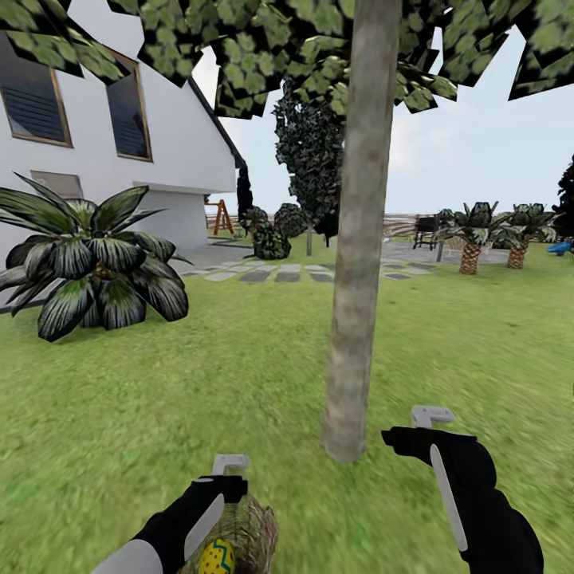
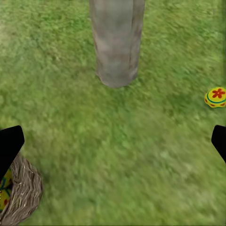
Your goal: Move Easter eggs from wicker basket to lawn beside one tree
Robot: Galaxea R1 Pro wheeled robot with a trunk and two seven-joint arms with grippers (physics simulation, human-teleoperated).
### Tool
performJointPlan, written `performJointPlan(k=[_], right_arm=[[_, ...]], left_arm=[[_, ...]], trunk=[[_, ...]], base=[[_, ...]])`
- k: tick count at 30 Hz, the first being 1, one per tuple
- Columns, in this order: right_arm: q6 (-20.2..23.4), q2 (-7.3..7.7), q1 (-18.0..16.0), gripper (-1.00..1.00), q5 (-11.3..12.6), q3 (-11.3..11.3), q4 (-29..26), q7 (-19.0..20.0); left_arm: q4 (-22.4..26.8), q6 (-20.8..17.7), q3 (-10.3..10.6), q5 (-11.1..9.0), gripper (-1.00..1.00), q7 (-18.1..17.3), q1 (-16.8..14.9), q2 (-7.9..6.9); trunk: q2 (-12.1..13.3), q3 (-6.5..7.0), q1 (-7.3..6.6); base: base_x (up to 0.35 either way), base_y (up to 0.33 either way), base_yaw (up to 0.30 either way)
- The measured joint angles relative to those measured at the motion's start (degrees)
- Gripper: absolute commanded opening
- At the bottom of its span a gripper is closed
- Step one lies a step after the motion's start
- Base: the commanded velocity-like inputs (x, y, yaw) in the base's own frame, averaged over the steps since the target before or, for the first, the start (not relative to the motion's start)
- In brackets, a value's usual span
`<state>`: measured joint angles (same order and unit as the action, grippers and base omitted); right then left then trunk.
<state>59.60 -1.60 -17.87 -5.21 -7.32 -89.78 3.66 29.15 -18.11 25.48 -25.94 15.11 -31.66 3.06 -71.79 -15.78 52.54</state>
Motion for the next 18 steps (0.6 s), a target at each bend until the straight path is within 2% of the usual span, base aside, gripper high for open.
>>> performJointPlan(k=[7, 18], right_arm=[[0.01, 0.00, -0.01, 1.00, -0.01, 0.00, -0.02, 0.00], [0.01, -0.02, 0.00, 1.00, -0.02, 0.00, 0.00, 0.00]], left_arm=[[0.02, 0.00, 0.01, 0.00, 1.00, -0.01, 0.01, 0.00], [0.07, 0.02, 0.01, 0.04, 1.00, -0.01, 0.02, 0.00]], trunk=[[0.00, 0.12, 0.01], [0.00, 0.22, 0.01]], base=[[0.176, 0.125, -0.051], [0.121, 0.135, -0.132]])
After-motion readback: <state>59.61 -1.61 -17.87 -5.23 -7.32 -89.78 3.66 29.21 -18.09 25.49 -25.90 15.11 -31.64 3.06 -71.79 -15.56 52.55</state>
